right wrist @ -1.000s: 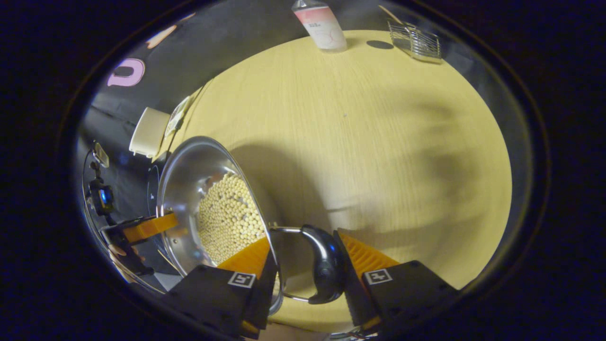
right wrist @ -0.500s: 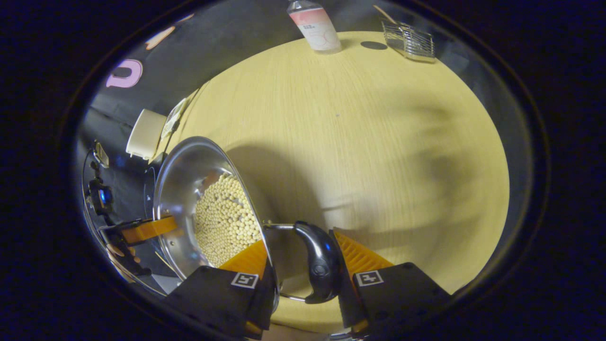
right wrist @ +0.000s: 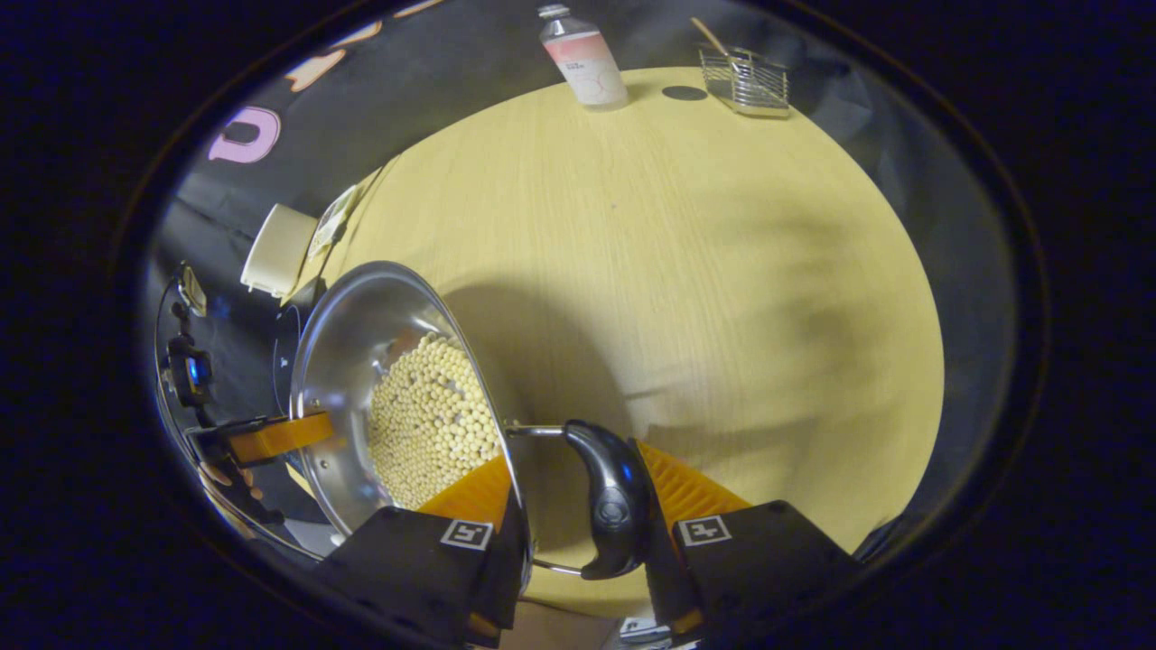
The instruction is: First push the handle of the pot to place it horizontally, then grasp the pot with both hands and set it on the induction cooktop.
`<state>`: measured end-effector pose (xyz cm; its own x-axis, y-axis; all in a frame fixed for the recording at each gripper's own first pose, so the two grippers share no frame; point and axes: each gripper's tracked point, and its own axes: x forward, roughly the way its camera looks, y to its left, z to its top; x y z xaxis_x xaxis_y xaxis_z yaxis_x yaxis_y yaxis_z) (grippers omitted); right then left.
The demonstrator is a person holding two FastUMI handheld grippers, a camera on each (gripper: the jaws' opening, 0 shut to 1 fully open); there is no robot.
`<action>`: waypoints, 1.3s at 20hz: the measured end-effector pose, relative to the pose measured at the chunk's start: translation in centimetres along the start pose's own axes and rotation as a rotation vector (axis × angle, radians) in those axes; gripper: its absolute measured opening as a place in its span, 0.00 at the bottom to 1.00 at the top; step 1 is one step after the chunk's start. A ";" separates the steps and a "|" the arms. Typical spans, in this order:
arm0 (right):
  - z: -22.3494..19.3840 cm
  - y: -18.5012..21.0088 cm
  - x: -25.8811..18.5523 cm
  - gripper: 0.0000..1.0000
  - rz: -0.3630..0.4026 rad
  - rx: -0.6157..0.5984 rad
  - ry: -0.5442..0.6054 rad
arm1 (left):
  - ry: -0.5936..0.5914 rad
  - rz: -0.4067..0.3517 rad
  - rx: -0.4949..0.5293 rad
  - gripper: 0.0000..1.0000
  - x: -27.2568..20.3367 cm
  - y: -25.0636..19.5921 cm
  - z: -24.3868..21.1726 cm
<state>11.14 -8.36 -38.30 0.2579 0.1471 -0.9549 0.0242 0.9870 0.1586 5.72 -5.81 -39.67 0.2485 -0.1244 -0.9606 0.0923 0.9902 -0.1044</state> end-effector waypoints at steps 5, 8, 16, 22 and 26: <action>-2.9 1.3 -2.2 0.59 0.001 0.029 0.001 | 0.007 0.002 0.036 0.59 -2.6 0.8 -1.4; -4.1 3.0 -2.9 0.59 0.006 0.050 -0.006 | 0.006 -0.003 0.062 0.59 -3.9 2.1 -1.3; -6.1 10.5 -3.4 0.60 -0.014 0.106 -0.043 | -0.034 -0.027 0.137 0.59 -6.8 8.8 0.8; -7.2 18.9 -2.0 0.53 -0.027 0.140 -0.051 | -0.047 -0.021 0.177 0.59 -9.0 16.4 2.6; -6.7 24.0 -0.7 0.53 -0.033 0.123 -0.062 | -0.059 -0.008 0.172 0.59 -10.2 21.1 4.1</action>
<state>5.06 15.67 -35.46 0.3144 0.1067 -0.9433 0.1512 0.9753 0.1607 9.06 16.10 -31.01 0.3024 -0.1411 -0.9427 0.2573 0.9644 -0.0618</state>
